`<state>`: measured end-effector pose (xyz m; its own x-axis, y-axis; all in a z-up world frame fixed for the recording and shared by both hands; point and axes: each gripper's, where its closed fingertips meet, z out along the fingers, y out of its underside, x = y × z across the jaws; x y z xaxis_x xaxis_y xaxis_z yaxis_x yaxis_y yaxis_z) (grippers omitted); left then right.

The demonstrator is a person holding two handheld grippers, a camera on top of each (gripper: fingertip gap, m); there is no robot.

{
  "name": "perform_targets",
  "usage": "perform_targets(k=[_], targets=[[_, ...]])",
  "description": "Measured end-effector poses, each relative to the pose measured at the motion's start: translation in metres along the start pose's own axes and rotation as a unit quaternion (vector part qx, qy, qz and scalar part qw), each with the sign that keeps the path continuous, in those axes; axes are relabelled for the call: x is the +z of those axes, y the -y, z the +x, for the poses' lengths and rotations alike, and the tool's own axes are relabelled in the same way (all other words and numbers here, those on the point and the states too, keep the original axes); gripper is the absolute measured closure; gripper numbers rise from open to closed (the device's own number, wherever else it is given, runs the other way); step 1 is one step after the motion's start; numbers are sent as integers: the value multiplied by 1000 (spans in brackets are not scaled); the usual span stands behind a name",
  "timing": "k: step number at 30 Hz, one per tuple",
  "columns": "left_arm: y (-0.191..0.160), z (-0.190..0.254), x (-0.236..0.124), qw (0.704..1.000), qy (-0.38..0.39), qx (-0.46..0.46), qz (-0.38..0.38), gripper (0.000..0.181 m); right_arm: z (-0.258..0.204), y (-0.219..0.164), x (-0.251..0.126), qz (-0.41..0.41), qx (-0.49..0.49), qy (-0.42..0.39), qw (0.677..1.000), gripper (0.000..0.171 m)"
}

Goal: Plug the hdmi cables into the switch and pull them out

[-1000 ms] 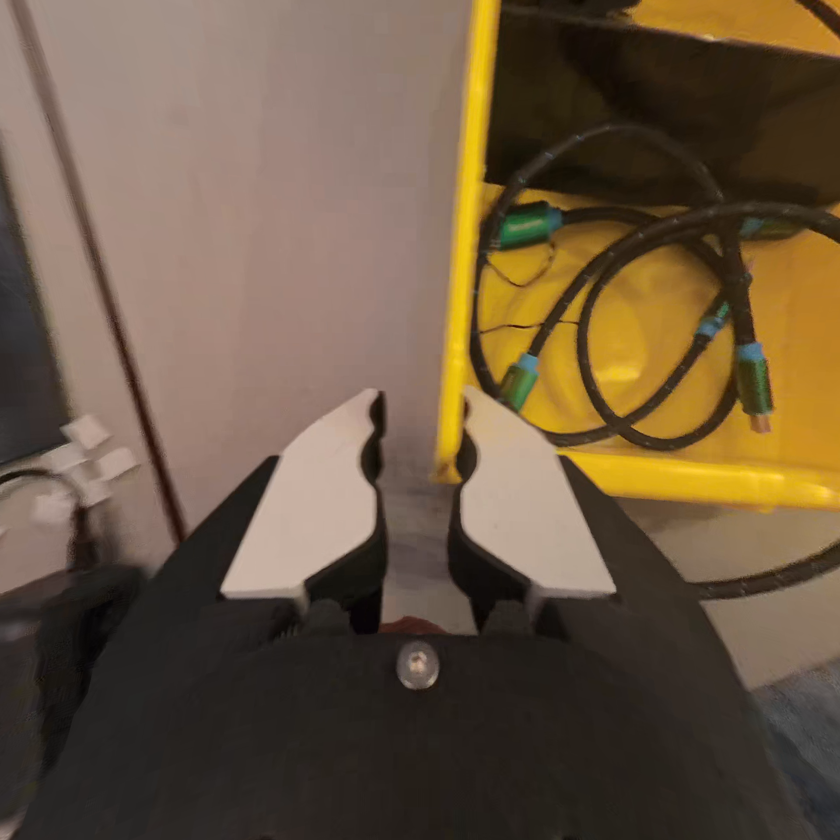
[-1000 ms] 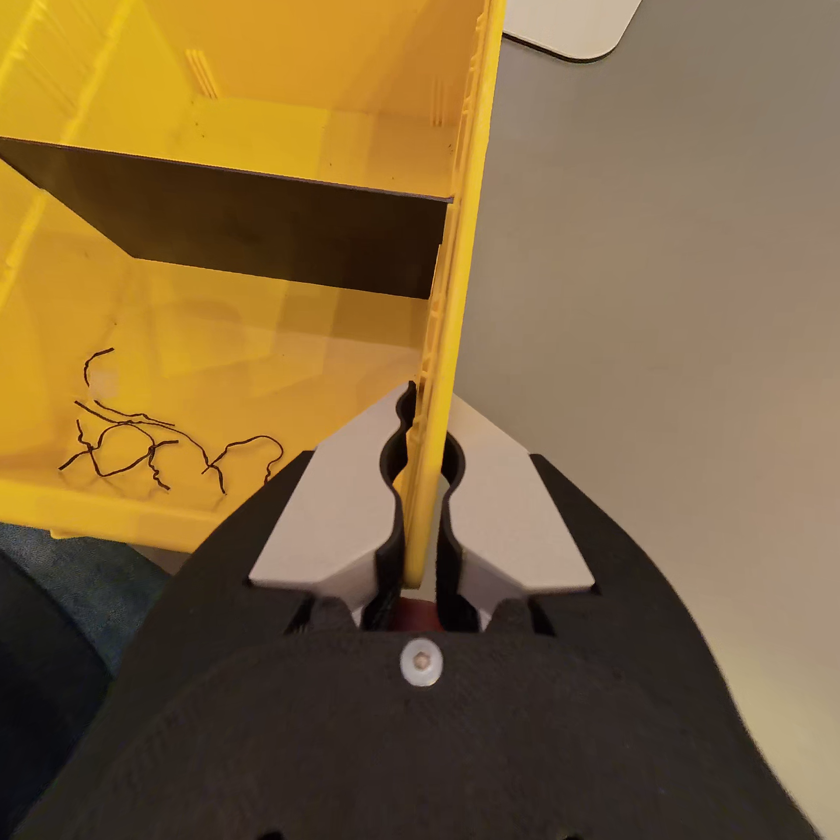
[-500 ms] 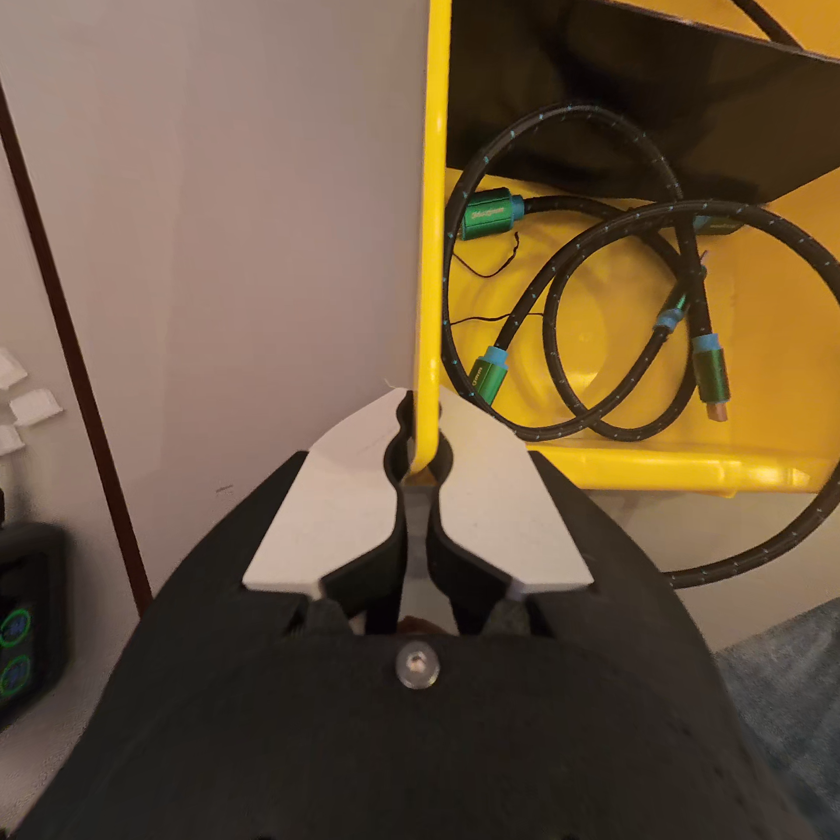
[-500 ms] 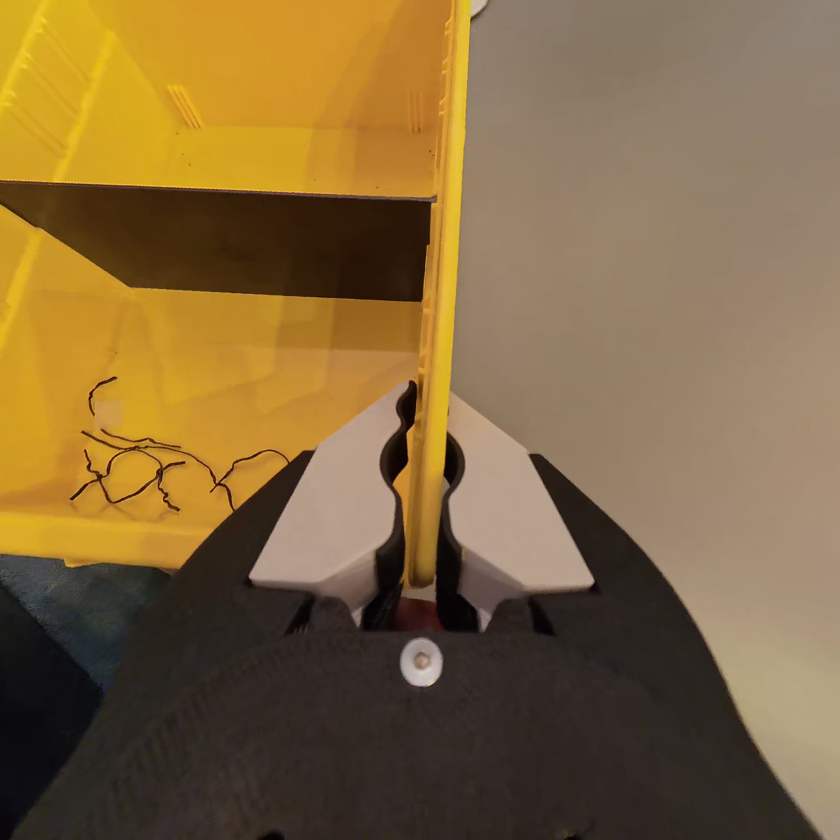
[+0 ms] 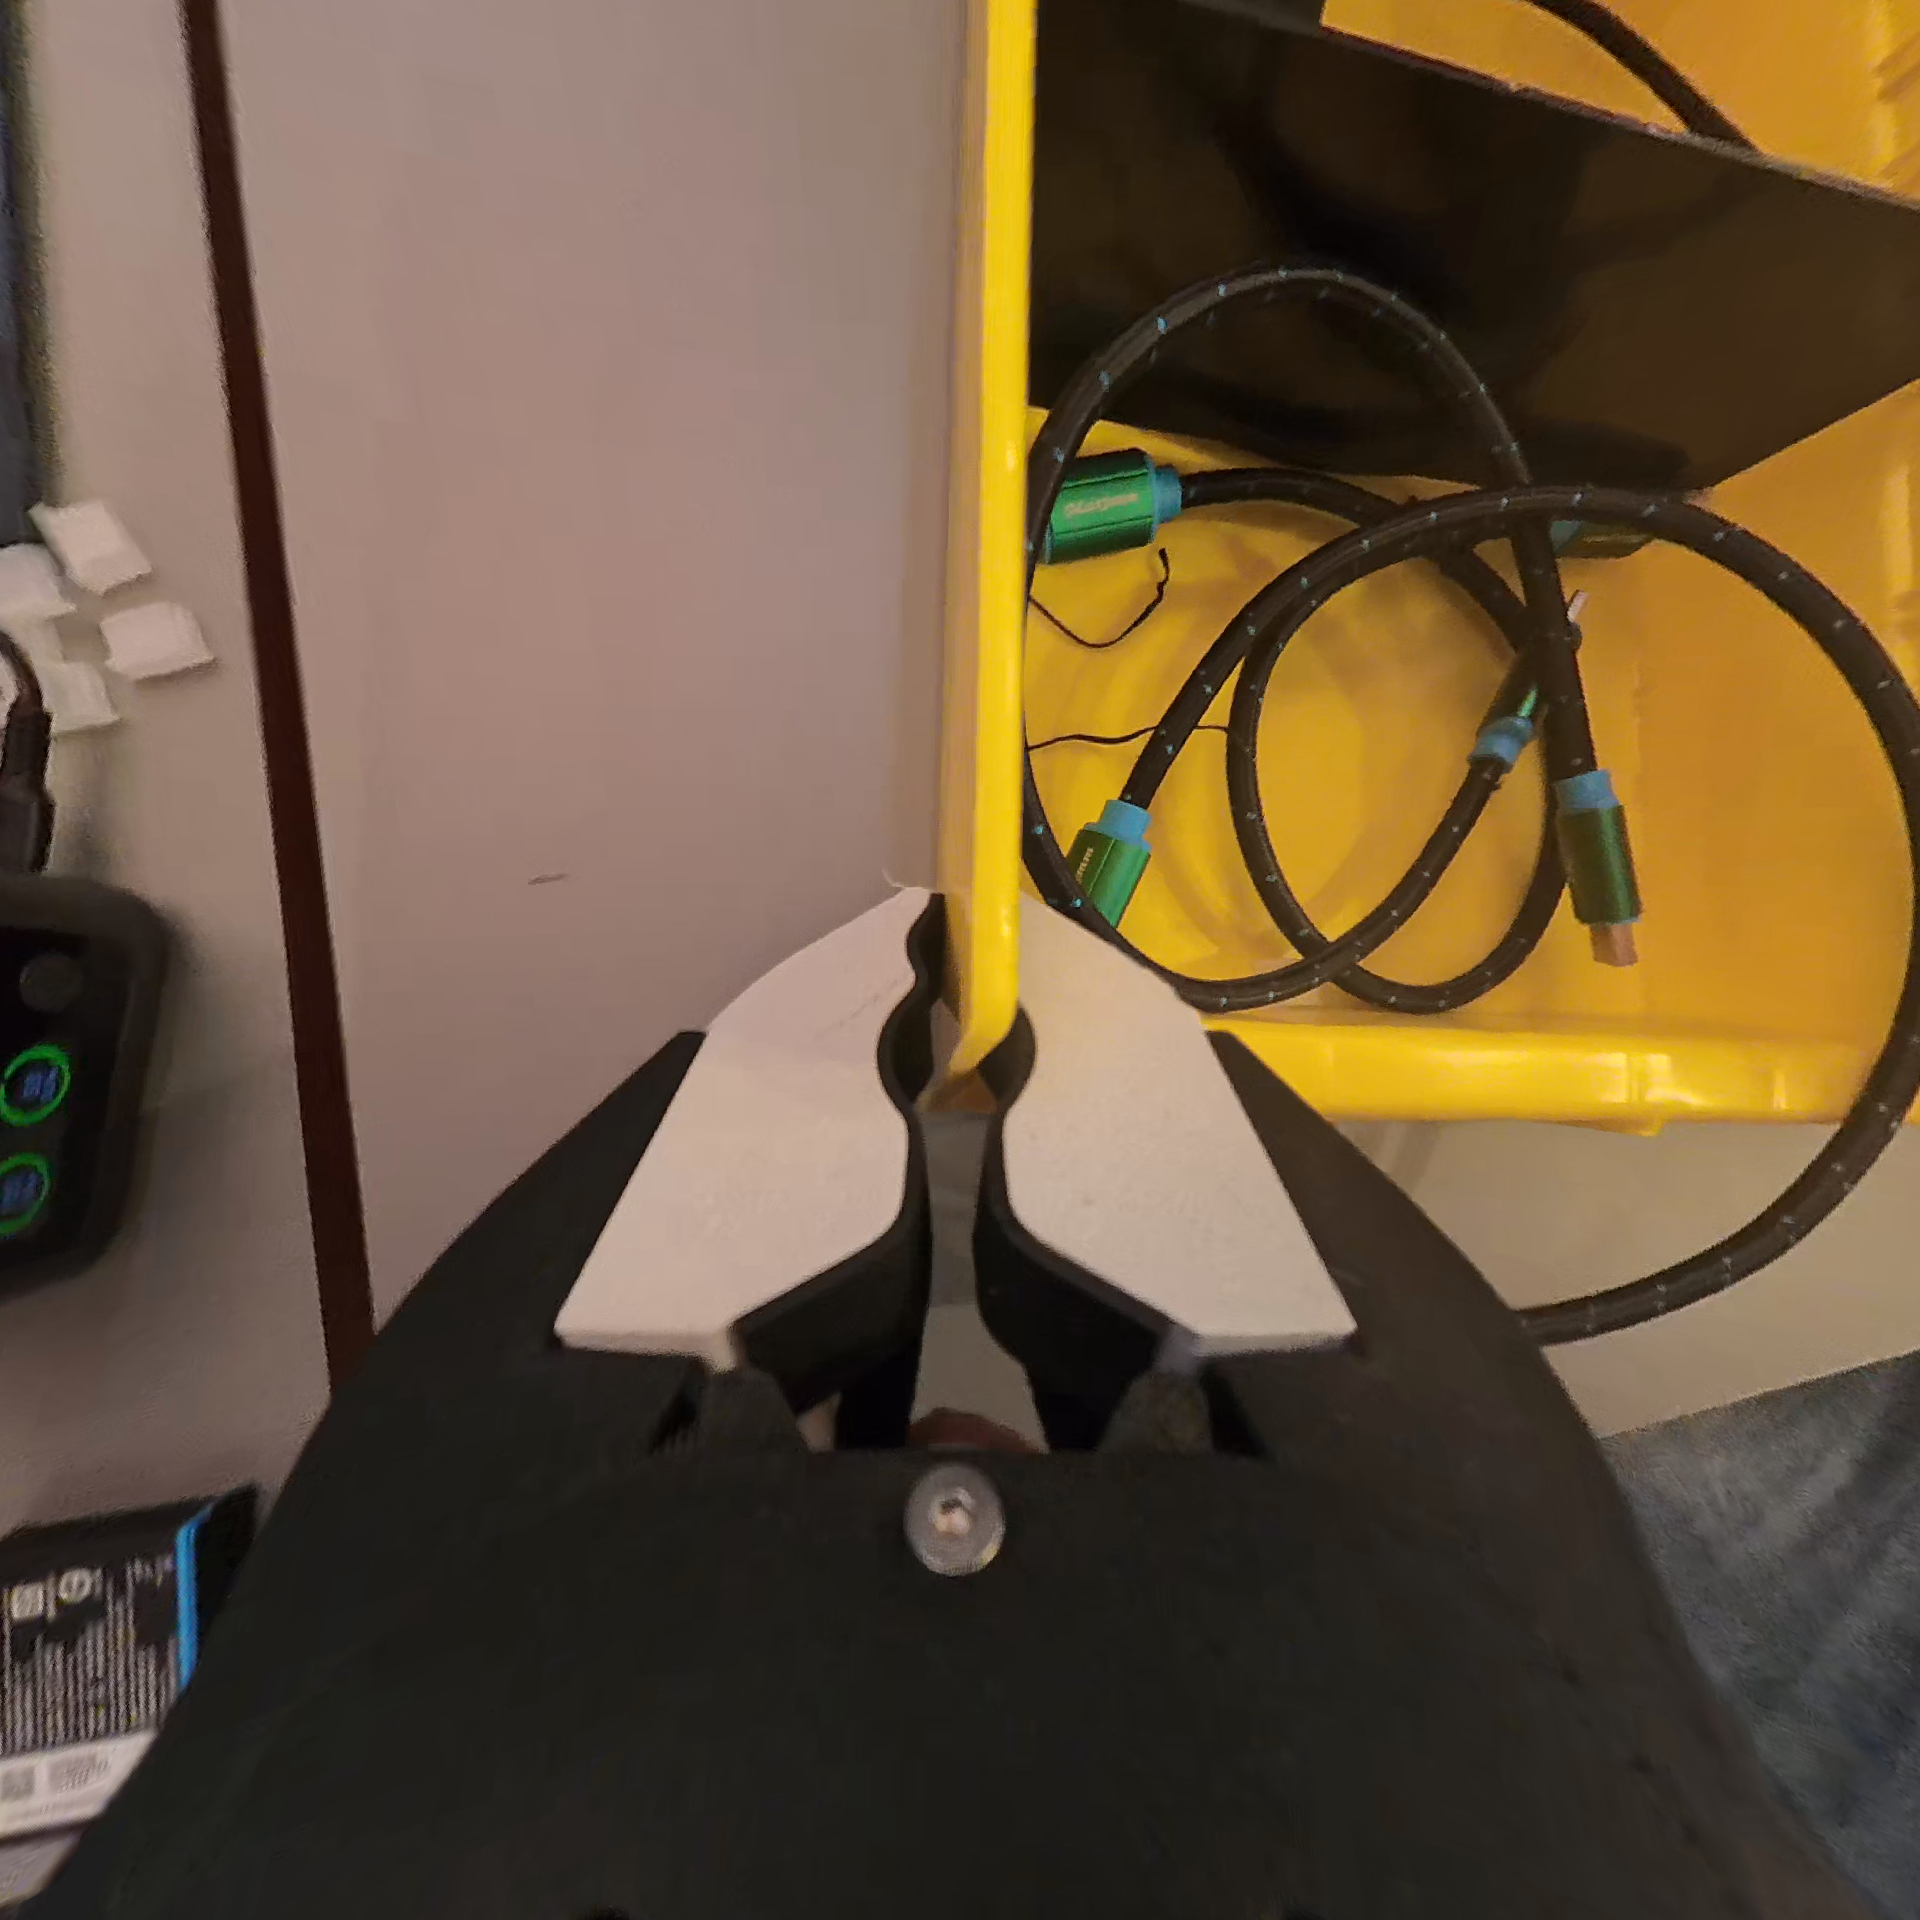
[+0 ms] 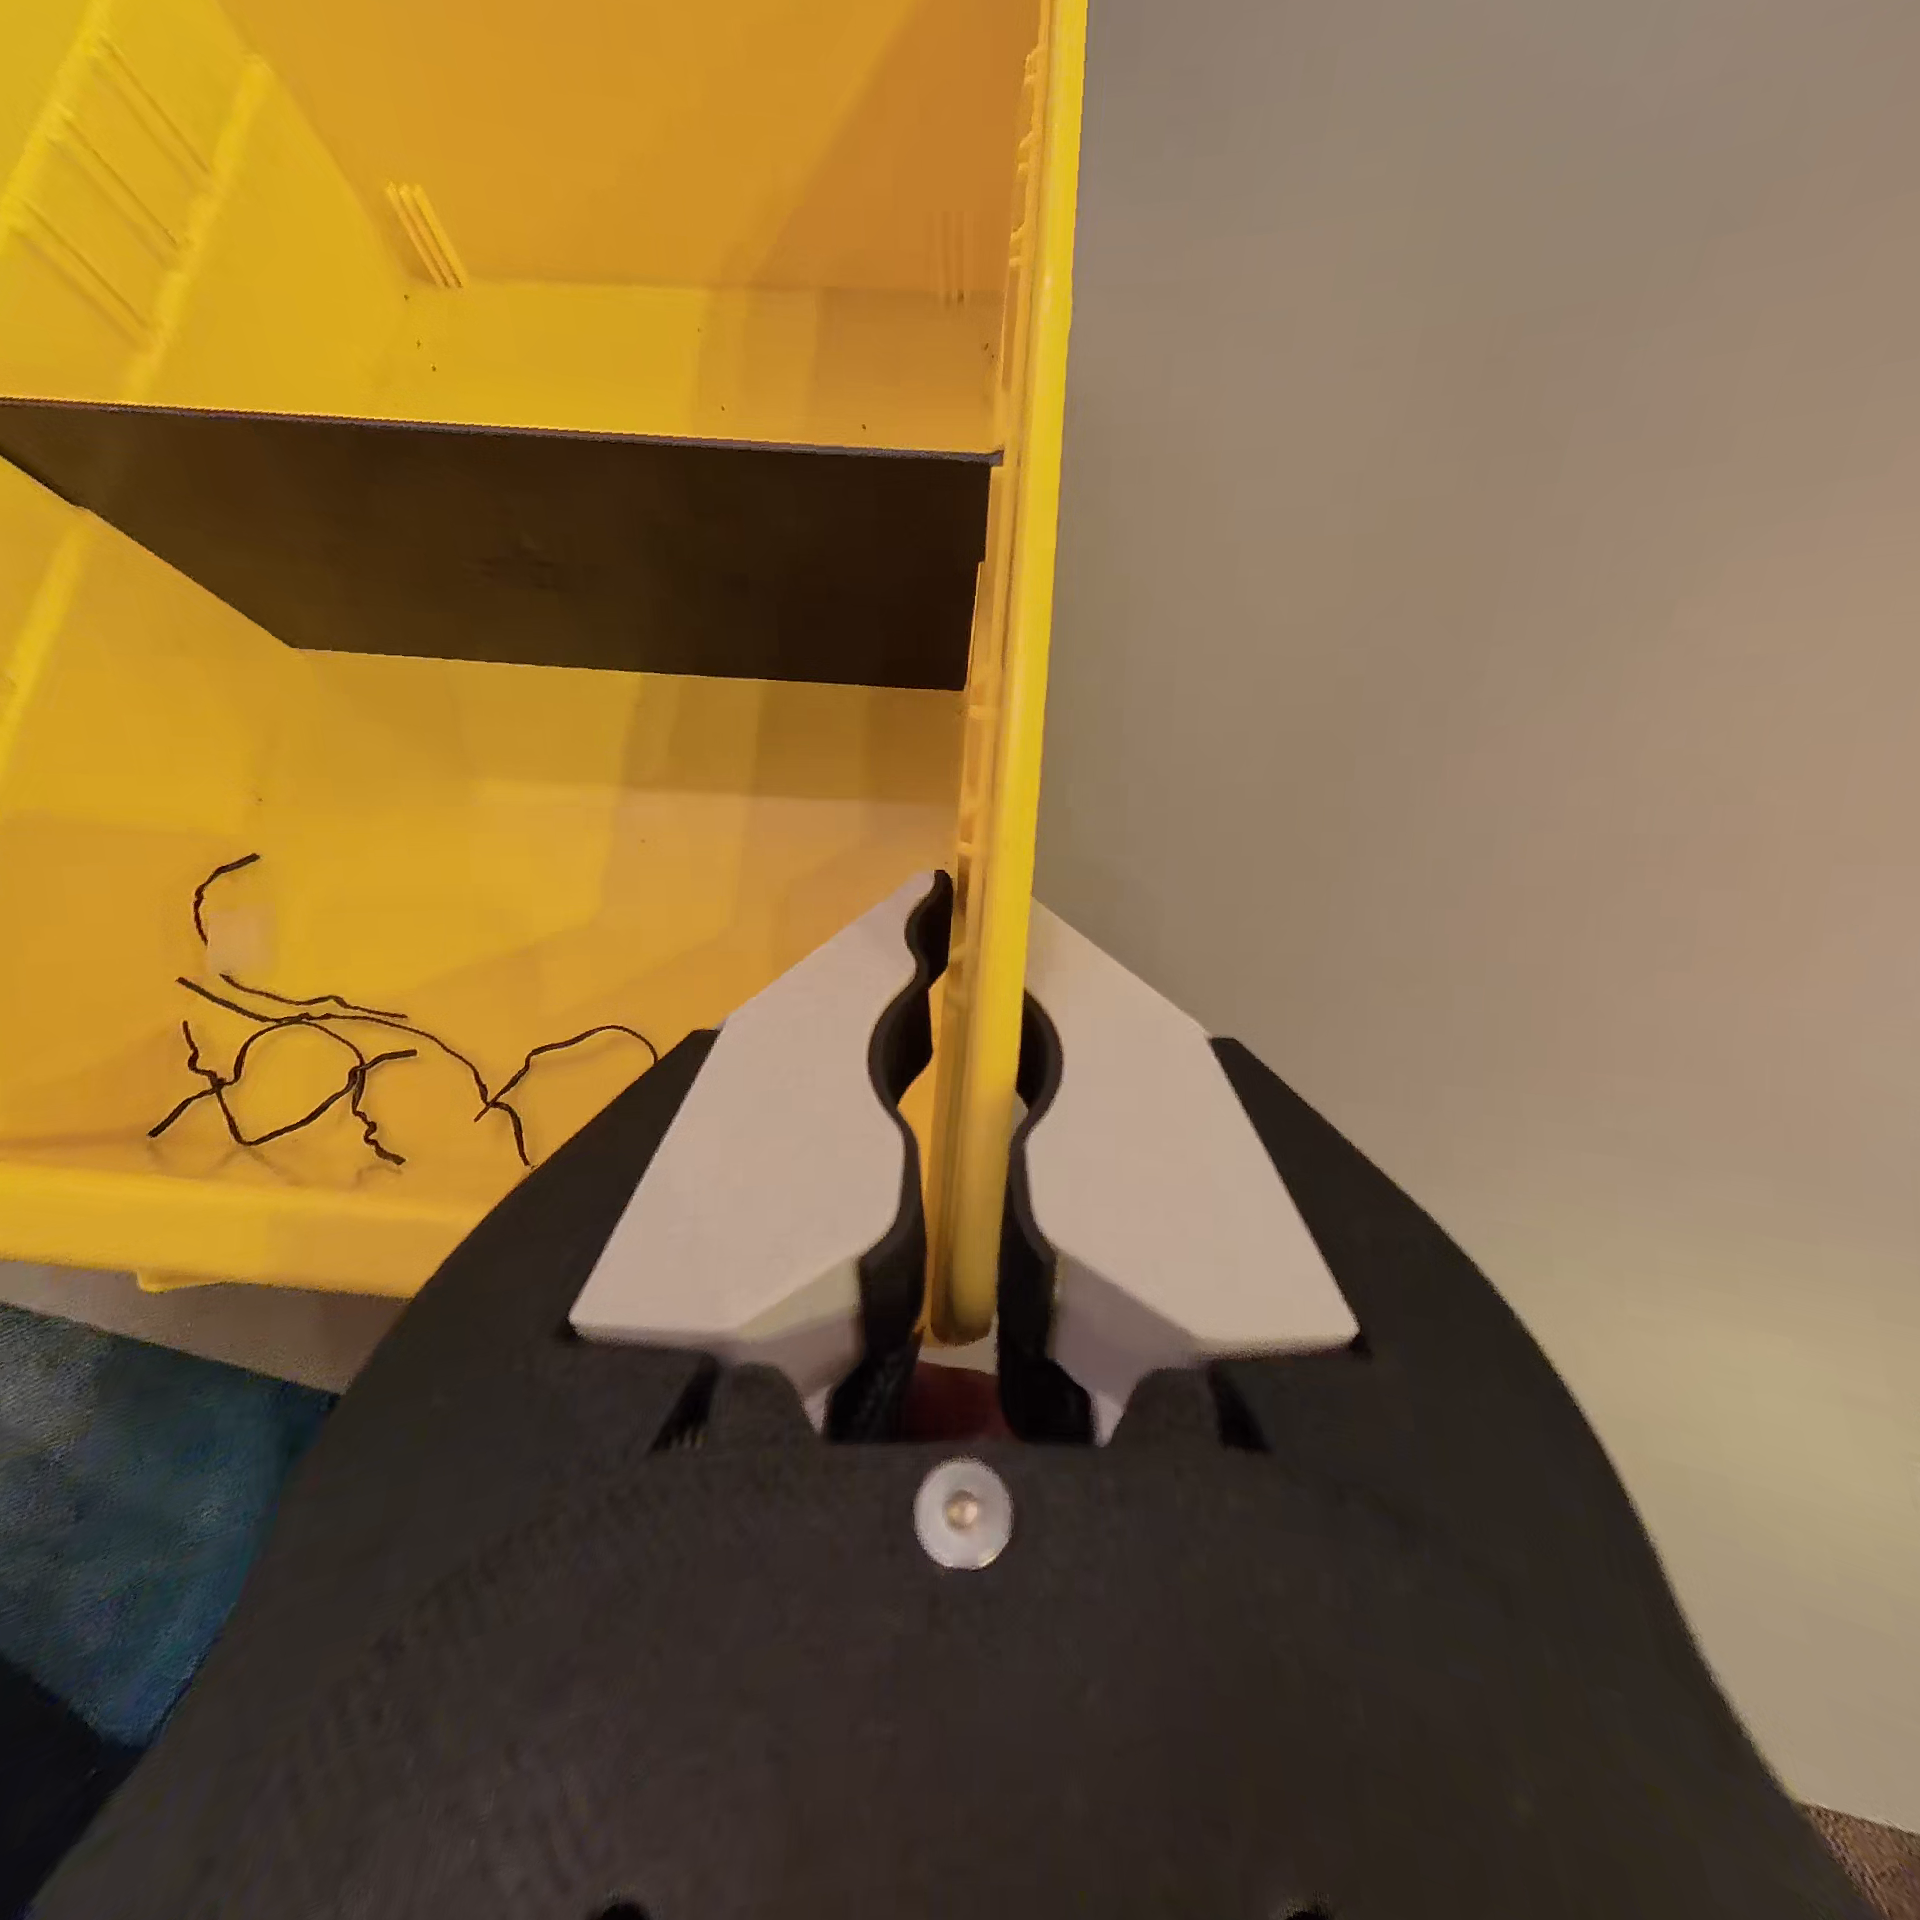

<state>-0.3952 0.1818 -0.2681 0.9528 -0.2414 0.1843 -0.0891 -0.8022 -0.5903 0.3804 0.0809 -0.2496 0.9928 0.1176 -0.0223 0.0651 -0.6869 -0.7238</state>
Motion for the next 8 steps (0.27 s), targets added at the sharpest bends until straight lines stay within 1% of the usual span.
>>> perform_targets(k=[8], targets=[[-25, -24, -23, 998, 24, -57, 20, 179, 46, 5, 3, 1, 25, -29, 999, 170]])
